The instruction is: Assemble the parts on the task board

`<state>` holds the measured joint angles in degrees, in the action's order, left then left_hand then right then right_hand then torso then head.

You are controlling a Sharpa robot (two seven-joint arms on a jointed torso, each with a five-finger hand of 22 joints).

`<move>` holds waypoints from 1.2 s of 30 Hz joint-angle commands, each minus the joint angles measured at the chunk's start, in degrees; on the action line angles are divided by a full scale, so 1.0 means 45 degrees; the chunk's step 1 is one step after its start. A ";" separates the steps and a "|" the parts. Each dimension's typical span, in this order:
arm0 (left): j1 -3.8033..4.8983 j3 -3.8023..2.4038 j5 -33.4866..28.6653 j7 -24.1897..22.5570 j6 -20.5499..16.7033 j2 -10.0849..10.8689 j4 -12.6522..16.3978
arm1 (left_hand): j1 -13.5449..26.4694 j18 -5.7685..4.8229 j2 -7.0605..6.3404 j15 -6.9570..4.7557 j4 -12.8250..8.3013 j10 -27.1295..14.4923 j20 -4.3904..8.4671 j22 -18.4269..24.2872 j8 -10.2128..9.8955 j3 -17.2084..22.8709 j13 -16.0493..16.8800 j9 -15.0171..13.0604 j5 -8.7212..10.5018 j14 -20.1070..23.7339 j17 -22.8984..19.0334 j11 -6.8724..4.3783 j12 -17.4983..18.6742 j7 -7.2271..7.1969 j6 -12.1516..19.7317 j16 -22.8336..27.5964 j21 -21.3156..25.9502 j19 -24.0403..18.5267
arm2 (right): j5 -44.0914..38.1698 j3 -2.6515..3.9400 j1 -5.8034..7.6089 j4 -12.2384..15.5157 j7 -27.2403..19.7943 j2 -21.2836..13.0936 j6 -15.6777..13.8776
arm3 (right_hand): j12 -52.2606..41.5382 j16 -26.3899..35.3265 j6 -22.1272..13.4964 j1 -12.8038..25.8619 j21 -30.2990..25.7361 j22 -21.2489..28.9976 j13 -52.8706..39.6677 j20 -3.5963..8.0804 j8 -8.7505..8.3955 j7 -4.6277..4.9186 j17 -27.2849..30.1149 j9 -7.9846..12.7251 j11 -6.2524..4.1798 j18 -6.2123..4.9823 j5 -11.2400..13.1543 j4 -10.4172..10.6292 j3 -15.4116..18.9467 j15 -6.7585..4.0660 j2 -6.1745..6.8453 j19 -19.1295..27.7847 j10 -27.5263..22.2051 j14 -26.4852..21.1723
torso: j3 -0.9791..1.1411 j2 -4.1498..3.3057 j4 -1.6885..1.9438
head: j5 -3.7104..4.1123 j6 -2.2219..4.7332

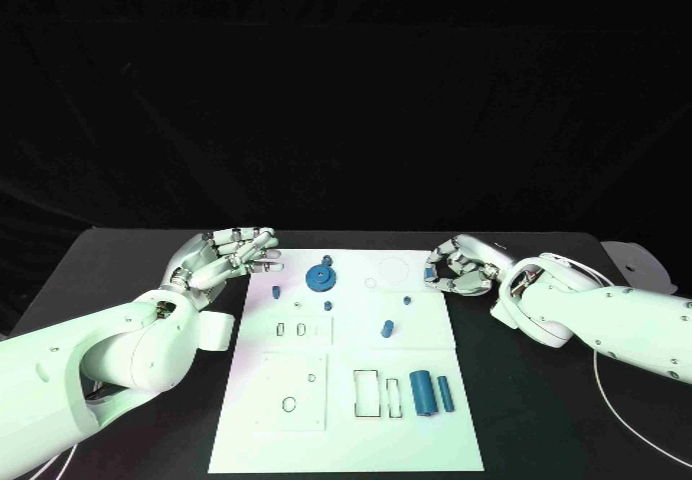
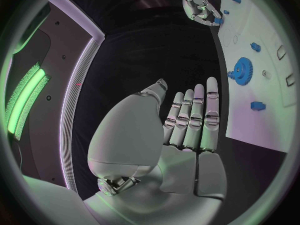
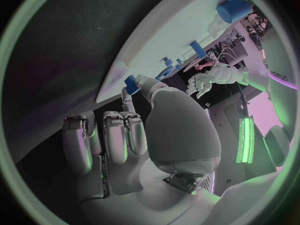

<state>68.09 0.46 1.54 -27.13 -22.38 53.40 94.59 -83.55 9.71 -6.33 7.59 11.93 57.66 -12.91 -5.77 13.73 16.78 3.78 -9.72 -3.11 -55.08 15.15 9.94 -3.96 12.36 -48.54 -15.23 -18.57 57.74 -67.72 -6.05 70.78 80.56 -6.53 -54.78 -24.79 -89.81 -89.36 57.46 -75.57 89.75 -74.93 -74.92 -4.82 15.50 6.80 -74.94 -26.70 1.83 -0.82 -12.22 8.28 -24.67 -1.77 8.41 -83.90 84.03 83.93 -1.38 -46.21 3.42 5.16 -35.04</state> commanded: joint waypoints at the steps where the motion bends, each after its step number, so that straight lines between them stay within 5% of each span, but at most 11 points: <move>1: 0.0011 -0.0010 -0.0018 -0.0063 0.0179 -0.0013 0.0000 | 0.0017 0.0156 -0.0086 0.0011 -0.0004 0.0076 -0.0003 0.0011 -0.0049 0.0050 0.0007 0.0007 0.0008 -0.0011 0.0011 0.0048 0.0024 0.0099 -0.0048 0.0013 0.0076 -0.0100 | -0.0105 0.0009 0.0000 0.0194 -0.0080 -0.0041 -0.0743 | -0.0043 -0.0077 0.0321 -0.0011 0.0056 -0.3348 -0.3351 0.0111 0.0138 -0.0230 -0.3040 -0.0225 -0.0070 0.0183 -0.0127 0.0020 -0.0112 -0.0083 -0.0216 -0.1355 0.1326 0.1287 | -0.0009 0.0016 0.0001 | 0.0010 -0.0004; 12: 0.0012 -0.0009 -0.0018 -0.0052 0.0163 -0.0012 -0.0064 | 0.0017 0.0156 -0.0086 0.0011 -0.0004 0.0076 -0.0003 0.0011 -0.0049 0.0050 0.0007 0.0007 0.0008 -0.0011 0.0011 0.0048 0.0024 0.0099 -0.0048 0.0013 0.0076 -0.0100 | -0.0680 0.0041 0.0235 0.1537 0.0934 -0.0117 -0.1041 | -0.0043 -0.0075 0.0272 0.0215 0.0056 -0.3348 -0.3351 0.0161 0.0200 -0.0256 -0.3034 -0.0277 -0.0102 0.0183 -0.0239 0.0147 -0.0180 -0.0117 -0.0322 -0.1355 0.1326 0.1286 | -0.0023 0.0026 -0.0016 | -0.0055 0.0019; 20: 0.0010 -0.0007 -0.0049 -0.0049 0.0179 -0.0148 -0.0310 | 0.0022 0.0158 -0.0088 0.0013 -0.0010 0.0072 -0.0006 0.0017 -0.0055 0.0061 0.0005 0.0010 0.0009 -0.0005 0.0019 0.0053 0.0030 0.0104 -0.0043 0.0022 0.0080 -0.0104 | -0.1928 0.0032 0.0281 0.2512 0.1873 0.0861 -0.0905 | -0.0043 -0.0073 0.0258 0.0223 0.0056 -0.3348 -0.3351 0.0167 0.0207 -0.0264 -0.3024 -0.0285 -0.0109 0.0183 -0.0265 0.0147 -0.0202 -0.0121 -0.0339 -0.1355 0.1326 0.1284 | -0.0022 0.0095 0.0009 | -0.0379 -0.0157; 26: 0.0007 -0.0006 -0.0069 -0.0050 0.0192 -0.0278 -0.0524 | 0.0022 0.0158 -0.0088 0.0013 -0.0010 0.0072 -0.0006 0.0017 -0.0055 0.0061 0.0005 0.0010 0.0009 -0.0005 0.0019 0.0053 0.0030 0.0104 -0.0043 0.0022 0.0080 -0.0104 | -0.2907 -0.0014 0.0113 0.2647 0.2546 0.2015 -0.0738 | -0.0043 -0.0067 0.0221 0.0223 0.0056 -0.3348 -0.3351 0.0173 0.0203 -0.0262 -0.2993 -0.0290 -0.0112 0.0183 -0.0291 0.0138 -0.0228 -0.0127 -0.0351 -0.1355 0.1326 0.1278 | -0.0012 0.0176 0.0010 | -0.0729 -0.0322; 36: 0.0005 -0.0004 -0.0086 -0.0030 0.0216 -0.0393 -0.0629 | 0.0022 0.0158 -0.0088 0.0013 -0.0010 0.0072 -0.0006 0.0017 -0.0055 0.0061 0.0005 0.0010 0.0009 -0.0005 0.0019 0.0053 0.0030 0.0104 -0.0043 0.0022 0.0080 -0.0104 | -0.4157 -0.0164 -0.0110 0.2358 0.3374 0.3324 -0.0401 | -0.0043 -0.0058 0.0169 0.0253 0.0056 -0.3348 -0.3351 0.0179 0.0194 -0.0245 -0.2954 -0.0294 -0.0105 0.0183 -0.0305 0.0138 -0.0239 -0.0127 -0.0338 -0.1355 0.1326 0.1270 | -0.0007 0.0173 0.0012 | -0.0957 -0.0494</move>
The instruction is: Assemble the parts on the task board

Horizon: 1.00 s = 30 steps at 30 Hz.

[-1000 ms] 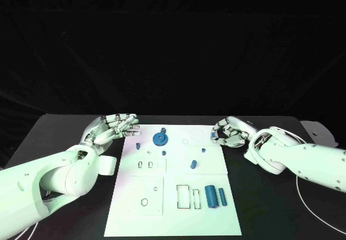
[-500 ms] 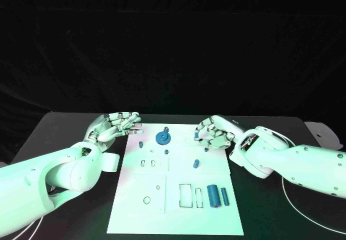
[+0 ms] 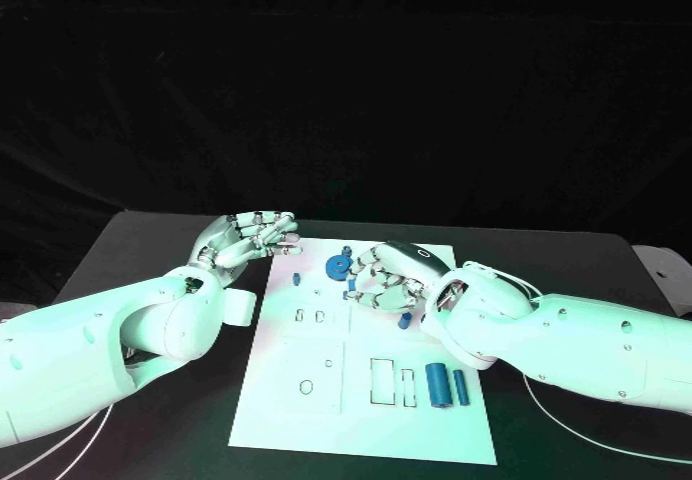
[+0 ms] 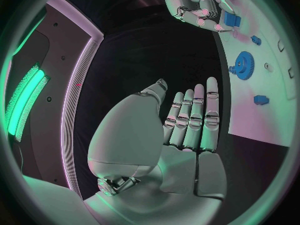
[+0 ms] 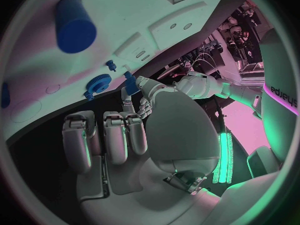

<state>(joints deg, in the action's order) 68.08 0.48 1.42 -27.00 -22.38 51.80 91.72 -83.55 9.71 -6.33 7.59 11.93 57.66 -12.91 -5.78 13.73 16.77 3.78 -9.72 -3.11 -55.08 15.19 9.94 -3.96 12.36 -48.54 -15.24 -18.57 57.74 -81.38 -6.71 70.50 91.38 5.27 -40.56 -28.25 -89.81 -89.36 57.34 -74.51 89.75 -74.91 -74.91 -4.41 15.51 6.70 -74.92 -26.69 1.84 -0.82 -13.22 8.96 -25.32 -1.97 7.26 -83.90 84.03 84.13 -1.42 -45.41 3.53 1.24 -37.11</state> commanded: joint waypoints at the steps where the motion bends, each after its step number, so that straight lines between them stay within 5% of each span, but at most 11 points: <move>1: 0.0009 -0.0008 -0.0060 -0.0058 0.0216 -0.0042 0.0007 | 0.0022 0.0158 -0.0088 0.0013 -0.0009 0.0072 -0.0006 0.0020 -0.0055 0.0062 0.0005 0.0010 0.0009 -0.0006 0.0011 0.0052 0.0030 0.0104 -0.0043 0.0022 0.0080 -0.0104 | -0.1245 -0.0027 -0.0072 -0.0082 0.0836 0.0268 0.0417 | -0.0043 -0.0058 0.0194 0.0017 0.0056 -0.3354 -0.3354 0.0088 0.0193 -0.0222 -0.2959 -0.0295 -0.0107 0.0182 -0.0084 -0.0012 -0.0094 -0.0083 -0.0083 -0.1355 0.1326 0.1225 | 0.0003 -0.0009 -0.0029 | -0.0109 -0.0042; 30: 0.0009 -0.0008 -0.0062 -0.0022 0.0252 -0.0055 0.0037 | 0.0035 0.0161 -0.0092 0.0017 -0.0022 0.0082 -0.0013 0.0032 -0.0060 0.0087 0.0005 0.0013 0.0009 0.0006 0.0033 0.0050 0.0032 0.0095 -0.0048 0.0044 0.0086 -0.0108 | -0.2450 -0.0130 -0.0623 -0.0476 0.1458 0.1321 0.1386 | -0.0043 -0.0053 0.0140 0.0151 0.0056 -0.3354 -0.3354 0.0090 0.0212 -0.0202 -0.2940 -0.0320 -0.0090 0.0182 -0.0040 0.0005 -0.0063 -0.0073 0.0026 -0.1355 0.1326 0.1222 | 0.0004 0.0008 -0.0008 | -0.0142 -0.0225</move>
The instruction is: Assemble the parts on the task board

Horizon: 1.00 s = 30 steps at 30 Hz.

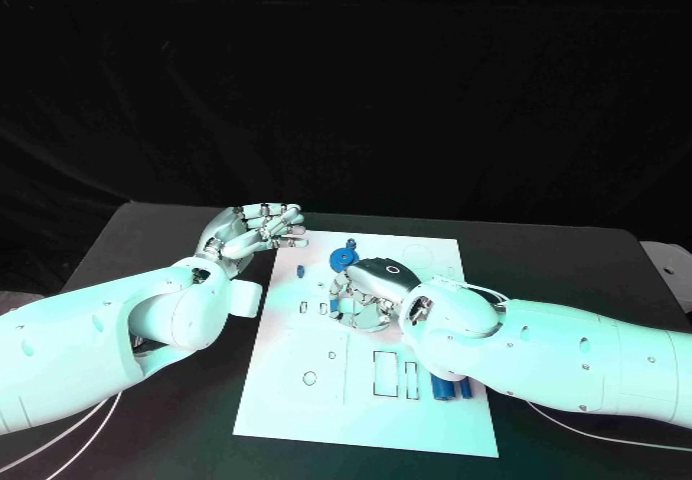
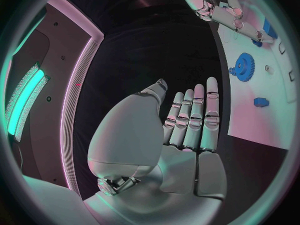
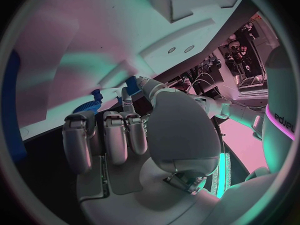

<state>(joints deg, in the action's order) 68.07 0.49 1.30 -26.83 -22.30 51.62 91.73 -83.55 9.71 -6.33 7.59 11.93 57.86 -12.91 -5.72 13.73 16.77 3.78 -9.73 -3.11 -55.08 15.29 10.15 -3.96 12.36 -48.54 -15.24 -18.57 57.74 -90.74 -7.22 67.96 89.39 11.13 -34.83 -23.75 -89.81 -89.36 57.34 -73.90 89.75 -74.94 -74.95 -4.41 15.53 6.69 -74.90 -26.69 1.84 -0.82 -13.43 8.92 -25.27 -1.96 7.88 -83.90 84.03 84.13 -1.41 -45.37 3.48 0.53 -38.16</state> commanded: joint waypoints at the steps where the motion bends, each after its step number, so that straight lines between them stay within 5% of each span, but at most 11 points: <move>1: 0.0009 -0.0009 -0.0034 -0.0058 0.0237 -0.0013 0.0035 | 0.0034 0.0162 -0.0092 0.0016 -0.0022 0.0037 -0.0013 0.0019 -0.0060 0.0088 0.0005 0.0014 0.0009 0.0006 0.0011 0.0005 0.0032 0.0095 -0.0049 0.0044 0.0086 -0.0108 | -0.0378 -0.0018 -0.0073 -0.0041 0.0153 0.0067 0.0394 | -0.0043 -0.0053 0.0138 0.0021 0.0056 -0.3347 -0.3345 0.0091 0.0206 -0.0199 -0.2943 -0.0320 -0.0090 0.0183 0.0011 0.0014 -0.0073 -0.0074 -0.0106 -0.1355 0.1326 0.1222 | 0.0004 -0.0003 0.0004 | 0.0006 -0.0006; 22: 0.0009 -0.0009 -0.0034 -0.0035 0.0246 0.0025 0.0038 | 0.0034 0.0162 -0.0092 0.0016 -0.0022 0.0037 -0.0013 0.0019 -0.0060 0.0088 0.0005 0.0014 0.0009 0.0006 0.0011 0.0005 0.0032 0.0095 -0.0049 0.0044 0.0086 -0.0108 | -0.0521 -0.0024 -0.0183 -0.0210 0.0237 0.0144 0.0647 | -0.0043 -0.0043 -0.0032 0.0133 0.0056 -0.3347 -0.3345 0.0076 0.0154 -0.0134 -0.2899 -0.0314 -0.0040 0.0183 0.0107 0.0000 -0.0062 -0.0043 0.0042 -0.1355 0.1326 0.1213 | 0.0006 -0.0003 -0.0003 | -0.0021 -0.0050; 30: 0.0009 -0.0009 -0.0034 -0.0027 0.0251 0.0031 0.0032 | 0.0034 0.0162 -0.0092 0.0016 -0.0022 0.0037 -0.0013 0.0019 -0.0060 0.0088 0.0005 0.0014 0.0009 0.0006 0.0011 0.0005 0.0032 0.0095 -0.0049 0.0044 0.0086 -0.0108 | -0.0664 -0.0025 -0.0184 -0.0216 0.0367 0.0125 0.0682 | 0.0034 -0.0021 -0.0585 0.0388 0.0056 -0.3347 -0.3270 -0.0067 -0.0125 0.0133 -0.2813 -0.0203 0.0186 0.0183 0.0242 0.0020 -0.0014 0.0149 0.0374 -0.1355 0.1256 0.1196 | 0.0008 0.0001 0.0000 | -0.0017 -0.0056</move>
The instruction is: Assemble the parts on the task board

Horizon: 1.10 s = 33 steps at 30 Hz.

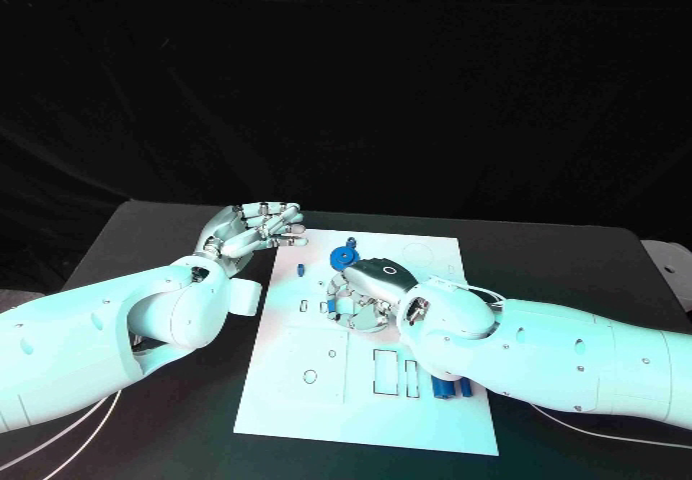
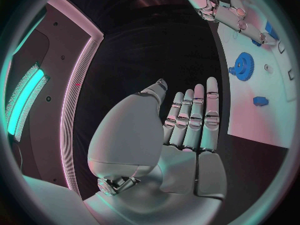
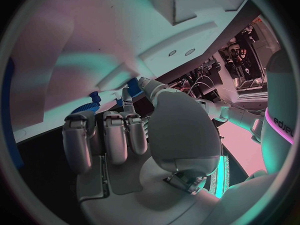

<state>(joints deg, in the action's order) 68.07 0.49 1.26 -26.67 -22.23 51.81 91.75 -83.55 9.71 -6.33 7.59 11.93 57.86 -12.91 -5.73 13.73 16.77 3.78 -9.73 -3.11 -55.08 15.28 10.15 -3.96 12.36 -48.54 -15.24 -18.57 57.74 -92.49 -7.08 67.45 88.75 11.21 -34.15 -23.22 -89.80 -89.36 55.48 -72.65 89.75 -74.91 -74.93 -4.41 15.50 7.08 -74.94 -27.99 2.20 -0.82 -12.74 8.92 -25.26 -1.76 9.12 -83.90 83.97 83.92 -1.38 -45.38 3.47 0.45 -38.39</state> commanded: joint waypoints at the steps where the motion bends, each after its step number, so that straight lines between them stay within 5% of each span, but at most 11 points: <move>1: 0.0009 -0.0009 -0.0027 -0.0060 0.0237 -0.0012 0.0028 | 0.0034 0.0162 -0.0092 0.0016 -0.0022 0.0037 -0.0014 0.0021 -0.0060 0.0088 0.0005 0.0014 0.0009 0.0006 0.0014 0.0005 0.0033 0.0095 -0.0049 0.0044 0.0087 -0.0108 | -0.0285 -0.0057 -0.0071 -0.0072 0.0347 -0.0027 0.0532 | 0.0057 -0.0019 -0.0251 0.0139 0.0056 -0.3352 -0.3252 -0.0093 -0.0162 0.0086 -0.2797 0.0106 0.0142 0.0183 0.0097 0.0026 -0.0012 0.0135 0.0132 -0.1355 0.1248 0.1240 | 0.0002 -0.0001 0.0004 | 0.0003 -0.0007; 15: 0.0009 -0.0009 -0.0027 -0.0051 0.0244 0.0000 0.0021 | 0.0034 0.0162 -0.0092 0.0016 -0.0022 0.0037 -0.0014 0.0021 -0.0060 0.0088 0.0005 0.0014 0.0009 0.0006 0.0014 0.0005 0.0033 0.0095 -0.0049 0.0044 0.0087 -0.0108 | -0.0336 -0.0058 -0.0071 -0.0054 0.0310 -0.0030 0.0212 | 0.0142 -0.0020 -0.0588 0.0464 0.0056 -0.3352 -0.3171 -0.0279 -0.0386 0.0287 -0.2798 0.0206 0.0337 0.0183 0.0457 0.0172 0.0180 0.0318 0.0422 -0.1355 0.1166 0.1240 | -0.0003 -0.0005 0.0000 | 0.0022 0.0000; 20: 0.0009 -0.0009 -0.0027 -0.0050 0.0247 0.0005 0.0019 | 0.0034 0.0162 -0.0092 0.0016 -0.0022 0.0037 -0.0014 0.0021 -0.0060 0.0088 0.0005 0.0014 0.0009 0.0006 0.0014 0.0005 0.0033 0.0095 -0.0049 0.0044 0.0087 -0.0108 | -0.0339 -0.0058 -0.0071 -0.0053 0.0269 -0.0041 0.0022 | 0.0370 -0.0002 -0.0969 0.0653 0.0056 -0.3352 -0.2955 -0.0383 -0.0653 0.0410 -0.2724 0.0311 0.0454 0.0183 0.1109 0.0323 0.0447 0.0423 0.0599 -0.1355 0.0946 0.1222 | -0.0007 0.0000 0.0001 | 0.0032 0.0016; 24: 0.0009 -0.0009 -0.0027 -0.0047 0.0259 0.0008 0.0017 | 0.0034 0.0162 -0.0092 0.0016 -0.0022 0.0037 -0.0014 0.0021 -0.0060 0.0088 0.0005 0.0014 0.0009 0.0006 0.0014 0.0005 0.0033 0.0095 -0.0049 0.0044 0.0087 -0.0108 | -0.0341 -0.0058 -0.0070 -0.0036 0.0210 -0.0053 -0.0199 | 0.0731 0.0010 -0.1573 0.0709 0.0056 -0.3352 -0.2608 -0.0580 -0.1170 0.0643 -0.2674 0.0499 0.0668 0.0183 0.1829 0.0806 0.1719 0.0614 0.0648 -0.1355 0.0582 0.1209 | -0.0008 0.0001 0.0002 | 0.0035 0.0020; 26: 0.0009 -0.0009 -0.0023 -0.0024 0.0262 0.0008 0.0012 | 0.0034 0.0162 -0.0092 0.0016 -0.0022 0.0037 -0.0014 0.0021 -0.0060 0.0088 0.0005 0.0014 0.0009 0.0006 0.0014 0.0005 0.0033 0.0095 -0.0049 0.0044 0.0087 -0.0108 | -0.0344 -0.0058 -0.0070 0.0014 0.0145 -0.0085 -0.0502 | 0.0873 0.0014 -0.1820 -0.0198 0.0056 -0.3352 -0.2449 -0.0694 -0.1511 0.0771 -0.2653 0.0697 0.0823 0.0183 0.1856 0.1713 0.3902 0.0802 0.0273 -0.1355 0.0423 0.1202 | -0.0007 0.0007 0.0005 | 0.0038 0.0032; 27: 0.0009 -0.0009 -0.0005 0.0010 0.0261 0.0009 0.0007 | 0.0053 0.0164 -0.0092 0.0021 -0.0032 0.0029 -0.0019 0.0034 -0.0072 0.0117 0.0001 0.0021 0.0010 0.0019 0.0038 0.0009 0.0042 0.0097 -0.0043 0.0068 0.0092 -0.0110 | -0.0354 -0.0058 -0.0070 0.0060 0.0108 -0.0115 -0.0677 | 0.0895 0.0024 -0.1870 -0.0163 0.0056 -0.3352 -0.2417 -0.0747 -0.1595 0.0838 -0.2611 0.0754 0.0820 0.0183 0.1673 0.1723 0.4478 0.0770 0.0155 -0.1355 0.0393 0.1192 | -0.0006 0.0007 0.0008 | 0.0038 0.0036; 33: 0.0009 -0.0009 0.0674 0.0612 0.0446 0.0023 -0.0064 | 0.0387 0.0203 -0.0268 -0.0164 0.0085 0.0248 0.0133 -0.0041 -0.0087 -0.0056 0.0037 0.0026 0.0014 -0.0665 0.0291 -0.0101 -0.0039 0.0018 -0.0043 -0.0249 -0.0159 0.0355 | -0.0239 -0.0033 -0.0048 0.0574 -0.0297 -0.0543 -0.1852 | 0.0889 0.0031 -0.1974 -0.0420 0.0056 -0.3352 -0.2408 -0.0762 -0.1733 0.0866 -0.2578 0.0845 0.0879 0.0183 0.1461 0.1743 0.4956 0.0807 0.0091 -0.1355 0.0389 0.1184 | 0.0016 0.0029 0.0008 | 0.0023 0.0068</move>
<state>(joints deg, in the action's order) 68.07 0.49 1.77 -25.82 -21.95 51.94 91.48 -82.33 9.71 -7.55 7.08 12.04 58.55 -12.51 -5.74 13.51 16.66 3.82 -9.67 -3.11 -57.30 16.36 9.89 -3.97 12.36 -48.54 -15.99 -18.98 58.82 -93.32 -7.30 67.19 90.68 11.39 -36.14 -26.92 -86.03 -89.36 47.01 -74.19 89.75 -74.94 -74.91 -7.61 7.89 11.09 -74.92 -24.24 5.75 -0.82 -5.91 16.84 -3.29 1.44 9.43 -84.01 83.83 84.02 -1.39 -45.34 3.51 0.63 -38.16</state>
